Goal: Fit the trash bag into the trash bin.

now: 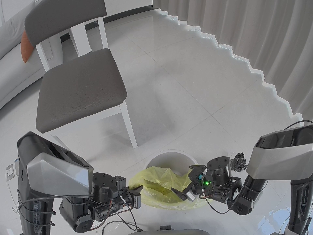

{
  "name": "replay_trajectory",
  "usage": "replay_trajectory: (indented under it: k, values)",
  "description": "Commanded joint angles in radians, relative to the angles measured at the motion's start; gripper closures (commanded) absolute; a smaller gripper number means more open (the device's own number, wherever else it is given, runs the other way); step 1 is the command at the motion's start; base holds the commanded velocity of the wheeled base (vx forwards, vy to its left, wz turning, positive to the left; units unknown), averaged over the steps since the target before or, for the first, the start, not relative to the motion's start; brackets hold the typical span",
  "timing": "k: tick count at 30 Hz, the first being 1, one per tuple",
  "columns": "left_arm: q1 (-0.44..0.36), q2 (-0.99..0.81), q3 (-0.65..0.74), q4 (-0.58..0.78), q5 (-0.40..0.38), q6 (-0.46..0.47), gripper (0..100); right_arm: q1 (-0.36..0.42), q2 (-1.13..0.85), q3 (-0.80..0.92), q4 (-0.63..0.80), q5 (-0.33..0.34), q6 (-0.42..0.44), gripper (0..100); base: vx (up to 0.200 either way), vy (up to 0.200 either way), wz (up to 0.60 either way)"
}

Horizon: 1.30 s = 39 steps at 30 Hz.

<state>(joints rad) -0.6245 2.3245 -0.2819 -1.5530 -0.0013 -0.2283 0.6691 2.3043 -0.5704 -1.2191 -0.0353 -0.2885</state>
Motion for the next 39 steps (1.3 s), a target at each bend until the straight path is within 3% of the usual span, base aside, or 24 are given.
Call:
replay_trajectory:
  k: [1,16,21,22,34,39]
  values:
    - [-0.001,-0.004,-0.005,-0.018,0.000,-0.002,0,0.009,0.035,-0.126,0.109,0.003,-0.014,0,0.000,0.000,0.00]
    - [0.015,-0.045,0.021,-0.018,0.000,-0.005,0,-0.013,0.124,-0.410,0.444,0.008,-0.050,0,0.000,0.000,0.00]
    - [0.031,-0.051,0.026,-0.018,0.001,-0.005,0,-0.013,0.126,-0.442,0.491,0.008,-0.060,0,0.000,0.000,0.00]
    - [0.032,-0.051,0.026,-0.018,0.000,-0.005,0,-0.013,0.123,-0.444,0.489,0.006,-0.058,100,0.000,0.000,0.00]
    - [0.106,-0.120,0.079,-0.018,0.001,-0.005,0,0.000,0.046,-0.448,0.504,-0.020,-0.060,100,0.000,0.000,0.00]
    - [0.129,-0.163,0.115,-0.018,0.001,-0.006,0,-0.005,-0.016,-0.486,0.575,-0.043,-0.103,100,0.000,0.000,0.00]
